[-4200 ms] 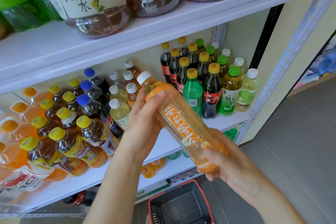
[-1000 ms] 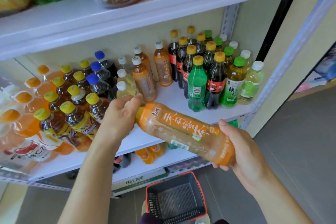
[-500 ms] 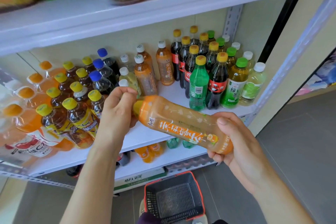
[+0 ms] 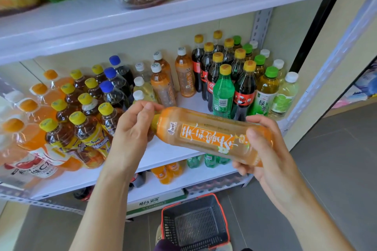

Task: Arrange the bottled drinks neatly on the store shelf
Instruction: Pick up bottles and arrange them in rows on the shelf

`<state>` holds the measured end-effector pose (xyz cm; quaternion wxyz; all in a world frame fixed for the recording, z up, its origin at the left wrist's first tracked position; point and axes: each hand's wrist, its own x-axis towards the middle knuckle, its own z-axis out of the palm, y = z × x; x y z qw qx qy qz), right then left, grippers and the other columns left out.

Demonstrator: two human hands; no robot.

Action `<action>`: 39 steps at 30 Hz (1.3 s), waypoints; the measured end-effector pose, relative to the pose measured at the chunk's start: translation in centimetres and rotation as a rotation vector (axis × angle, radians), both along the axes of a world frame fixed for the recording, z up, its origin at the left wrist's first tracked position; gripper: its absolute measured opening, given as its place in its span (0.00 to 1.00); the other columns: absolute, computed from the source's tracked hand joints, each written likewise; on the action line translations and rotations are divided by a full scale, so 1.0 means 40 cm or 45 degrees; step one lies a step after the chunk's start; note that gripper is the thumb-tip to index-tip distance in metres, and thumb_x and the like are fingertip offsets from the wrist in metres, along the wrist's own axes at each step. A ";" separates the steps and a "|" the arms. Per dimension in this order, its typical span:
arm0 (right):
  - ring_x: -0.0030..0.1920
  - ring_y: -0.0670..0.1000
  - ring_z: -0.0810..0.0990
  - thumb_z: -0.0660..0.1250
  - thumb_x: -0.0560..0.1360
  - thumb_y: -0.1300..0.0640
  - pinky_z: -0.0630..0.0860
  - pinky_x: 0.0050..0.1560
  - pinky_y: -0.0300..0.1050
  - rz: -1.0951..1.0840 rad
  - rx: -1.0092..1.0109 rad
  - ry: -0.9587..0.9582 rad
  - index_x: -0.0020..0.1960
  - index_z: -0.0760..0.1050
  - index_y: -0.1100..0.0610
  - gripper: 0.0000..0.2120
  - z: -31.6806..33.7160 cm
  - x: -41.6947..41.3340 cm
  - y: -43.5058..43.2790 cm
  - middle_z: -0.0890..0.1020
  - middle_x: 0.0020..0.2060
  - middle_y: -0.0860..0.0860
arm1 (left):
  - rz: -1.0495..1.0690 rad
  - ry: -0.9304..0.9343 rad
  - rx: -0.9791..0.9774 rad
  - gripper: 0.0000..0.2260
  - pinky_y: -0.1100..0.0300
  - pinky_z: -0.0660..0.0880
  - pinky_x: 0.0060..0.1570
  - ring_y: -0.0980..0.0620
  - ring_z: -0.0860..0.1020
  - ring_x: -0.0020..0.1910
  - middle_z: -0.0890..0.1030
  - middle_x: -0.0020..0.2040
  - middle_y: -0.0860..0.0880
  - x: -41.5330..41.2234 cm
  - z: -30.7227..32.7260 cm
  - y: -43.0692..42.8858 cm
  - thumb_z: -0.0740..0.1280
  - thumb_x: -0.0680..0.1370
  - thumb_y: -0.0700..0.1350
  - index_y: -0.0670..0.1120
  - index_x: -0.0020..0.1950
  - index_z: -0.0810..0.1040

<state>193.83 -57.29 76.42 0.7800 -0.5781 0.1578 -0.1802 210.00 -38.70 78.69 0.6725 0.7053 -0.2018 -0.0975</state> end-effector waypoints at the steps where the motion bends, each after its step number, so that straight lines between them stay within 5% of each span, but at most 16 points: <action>1: 0.31 0.55 0.78 0.75 0.60 0.29 0.73 0.28 0.41 0.009 0.015 0.028 0.55 0.73 0.46 0.32 0.004 0.000 -0.001 0.82 0.39 0.56 | -0.008 -0.023 -0.005 0.13 0.47 0.60 0.32 0.43 0.63 0.34 0.69 0.36 0.41 0.000 0.004 0.000 0.60 0.80 0.54 0.50 0.44 0.80; 5: 0.27 0.54 0.74 0.72 0.68 0.40 0.69 0.23 0.41 -0.053 0.016 0.006 0.53 0.74 0.49 0.20 0.005 -0.005 -0.002 0.79 0.34 0.55 | 0.058 0.012 0.020 0.11 0.49 0.63 0.35 0.44 0.65 0.36 0.69 0.36 0.42 -0.001 0.012 -0.005 0.61 0.76 0.51 0.50 0.40 0.80; 8: 0.27 0.53 0.75 0.69 0.72 0.48 0.71 0.24 0.42 -0.078 -0.102 -0.080 0.53 0.74 0.48 0.11 0.005 -0.010 0.003 0.79 0.37 0.52 | 0.157 0.187 0.091 0.15 0.47 0.65 0.39 0.44 0.67 0.35 0.70 0.36 0.42 0.001 0.013 -0.010 0.62 0.74 0.58 0.51 0.36 0.81; 11: 0.35 0.46 0.78 0.70 0.71 0.48 0.75 0.33 0.37 -0.080 -0.388 -0.221 0.56 0.73 0.46 0.15 0.012 -0.013 0.004 0.80 0.43 0.47 | 0.139 0.345 0.229 0.18 0.48 0.60 0.39 0.45 0.64 0.34 0.67 0.34 0.44 0.014 0.010 -0.002 0.64 0.71 0.65 0.52 0.32 0.78; 14: 0.44 0.40 0.78 0.69 0.70 0.50 0.76 0.44 0.32 -0.090 -0.547 -0.280 0.59 0.70 0.44 0.19 0.014 -0.013 0.003 0.78 0.48 0.40 | 0.072 0.271 0.135 0.21 0.46 0.60 0.39 0.43 0.62 0.36 0.65 0.34 0.43 0.017 -0.002 0.003 0.66 0.73 0.60 0.41 0.39 0.75; 16: 0.48 0.45 0.80 0.70 0.69 0.46 0.78 0.48 0.39 -0.103 -0.478 -0.223 0.60 0.69 0.40 0.21 0.007 -0.010 0.001 0.79 0.50 0.42 | 0.050 0.154 0.018 0.18 0.44 0.62 0.37 0.42 0.63 0.36 0.66 0.35 0.42 0.013 -0.004 0.003 0.64 0.77 0.56 0.41 0.40 0.77; 18: 0.44 0.55 0.82 0.71 0.68 0.38 0.80 0.40 0.49 -0.093 -0.282 -0.122 0.60 0.70 0.40 0.23 0.006 -0.005 -0.001 0.80 0.49 0.50 | -0.007 0.044 -0.038 0.15 0.41 0.64 0.32 0.41 0.64 0.34 0.68 0.34 0.40 0.007 0.006 0.002 0.63 0.78 0.56 0.47 0.42 0.80; 20: 0.32 0.55 0.80 0.69 0.67 0.32 0.73 0.25 0.44 -0.053 -0.148 -0.025 0.58 0.72 0.43 0.25 0.007 0.002 -0.006 0.81 0.42 0.54 | -0.040 -0.019 -0.064 0.14 0.40 0.65 0.32 0.41 0.65 0.33 0.71 0.36 0.40 0.010 0.018 0.001 0.63 0.78 0.56 0.48 0.44 0.81; 23: 0.28 0.53 0.75 0.68 0.68 0.35 0.66 0.22 0.40 -0.013 -0.124 0.024 0.55 0.74 0.48 0.22 0.003 0.002 -0.015 0.80 0.36 0.53 | -0.006 -0.043 -0.065 0.12 0.43 0.67 0.32 0.43 0.67 0.34 0.75 0.39 0.43 0.009 0.028 -0.001 0.63 0.77 0.54 0.49 0.42 0.81; 26: 0.30 0.53 0.76 0.70 0.69 0.41 0.72 0.25 0.42 -0.001 -0.212 -0.060 0.56 0.74 0.48 0.19 0.005 -0.003 -0.016 0.80 0.41 0.52 | 0.127 0.084 0.019 0.12 0.40 0.66 0.31 0.42 0.67 0.36 0.72 0.38 0.41 0.010 0.026 -0.008 0.62 0.74 0.53 0.49 0.38 0.81; 30: 0.41 0.43 0.78 0.72 0.69 0.47 0.80 0.39 0.41 0.015 -0.508 -0.143 0.57 0.72 0.45 0.19 0.011 -0.010 -0.015 0.79 0.46 0.42 | 0.240 0.295 0.137 0.15 0.51 0.60 0.32 0.46 0.63 0.30 0.66 0.31 0.44 0.027 0.022 -0.009 0.65 0.73 0.60 0.53 0.30 0.79; 35: 0.43 0.51 0.79 0.73 0.64 0.51 0.79 0.41 0.37 -0.012 -0.552 -0.123 0.57 0.71 0.42 0.23 0.003 -0.010 -0.018 0.78 0.48 0.43 | 0.136 0.214 0.076 0.14 0.45 0.64 0.36 0.41 0.66 0.35 0.69 0.36 0.40 0.023 0.016 -0.013 0.65 0.75 0.55 0.48 0.36 0.82; 39: 0.42 0.44 0.80 0.76 0.62 0.58 0.79 0.41 0.37 -0.046 -0.552 -0.076 0.59 0.70 0.41 0.30 -0.005 -0.010 -0.030 0.79 0.48 0.41 | 0.150 0.226 0.079 0.13 0.58 0.59 0.29 0.49 0.63 0.26 0.64 0.30 0.45 0.023 0.012 -0.016 0.66 0.77 0.53 0.46 0.38 0.78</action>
